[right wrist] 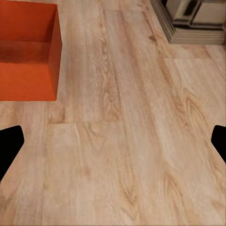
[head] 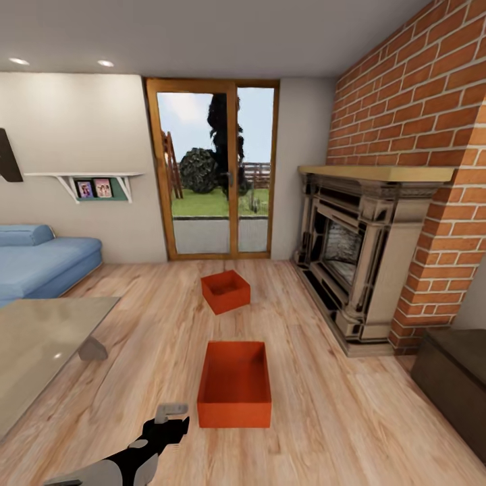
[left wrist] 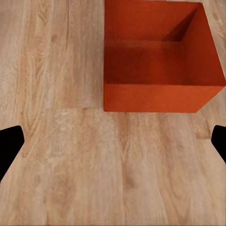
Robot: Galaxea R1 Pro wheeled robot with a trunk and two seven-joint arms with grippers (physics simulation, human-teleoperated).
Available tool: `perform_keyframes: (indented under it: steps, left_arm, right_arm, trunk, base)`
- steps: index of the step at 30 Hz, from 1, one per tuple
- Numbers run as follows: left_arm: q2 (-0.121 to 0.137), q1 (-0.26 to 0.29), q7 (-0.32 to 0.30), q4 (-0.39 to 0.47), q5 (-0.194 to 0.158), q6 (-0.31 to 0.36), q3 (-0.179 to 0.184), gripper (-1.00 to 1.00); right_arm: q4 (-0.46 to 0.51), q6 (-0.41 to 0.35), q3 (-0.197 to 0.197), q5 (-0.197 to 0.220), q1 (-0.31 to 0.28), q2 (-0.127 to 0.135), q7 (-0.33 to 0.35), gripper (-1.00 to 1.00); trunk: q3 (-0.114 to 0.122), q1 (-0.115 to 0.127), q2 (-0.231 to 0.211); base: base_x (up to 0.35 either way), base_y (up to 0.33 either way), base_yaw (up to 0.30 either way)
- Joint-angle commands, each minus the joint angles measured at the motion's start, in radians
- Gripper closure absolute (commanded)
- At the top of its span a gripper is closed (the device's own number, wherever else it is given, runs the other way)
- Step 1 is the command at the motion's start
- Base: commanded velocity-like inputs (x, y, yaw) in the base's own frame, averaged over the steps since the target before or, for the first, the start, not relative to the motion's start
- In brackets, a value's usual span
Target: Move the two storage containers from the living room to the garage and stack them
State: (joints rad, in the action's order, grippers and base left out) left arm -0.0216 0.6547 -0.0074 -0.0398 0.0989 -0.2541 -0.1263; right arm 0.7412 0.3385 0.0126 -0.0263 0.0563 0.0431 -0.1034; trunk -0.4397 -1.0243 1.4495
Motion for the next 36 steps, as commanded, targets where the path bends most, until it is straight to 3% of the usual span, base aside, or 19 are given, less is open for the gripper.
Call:
perform_keyframes:
  steps: [1,16,28,36]
  left_arm:
    - [0.0,0.002,0.0,-0.004,0.01,-0.007,-0.009,-1.0]
    - [0.0,0.002,-0.001,-0.004,0.01,-0.007,-0.009,-1.0]
    - [0.001,0.002,-0.003,-0.004,0.007,-0.01,-0.012,-1.0]
    - [-0.001,0.002,-0.002,-0.004,0.008,-0.008,-0.01,-1.0]
  right_arm:
    - [0.001,0.001,0.0,-0.003,0.0,0.0,-0.004,-1.0]
    - [0.001,0.001,0.0,-0.003,0.0,0.0,-0.004,-1.0]
    - [0.001,0.001,0.0,-0.003,0.0,0.0,-0.004,-1.0]
    - [0.001,0.001,0.0,-0.003,0.0,0.0,-0.004,-1.0]
  trunk:
    - [-0.001,-0.001,0.0]
    - [-0.001,-0.001,0.0]
    - [-0.001,-0.001,0.0]
    - [-0.001,-0.001,0.0]
  base:
    - [0.329,0.0,0.0]
    - [0.325,0.0,0.0]
    - [0.046,0.0,0.0]
    - [0.273,-0.083,0.0]
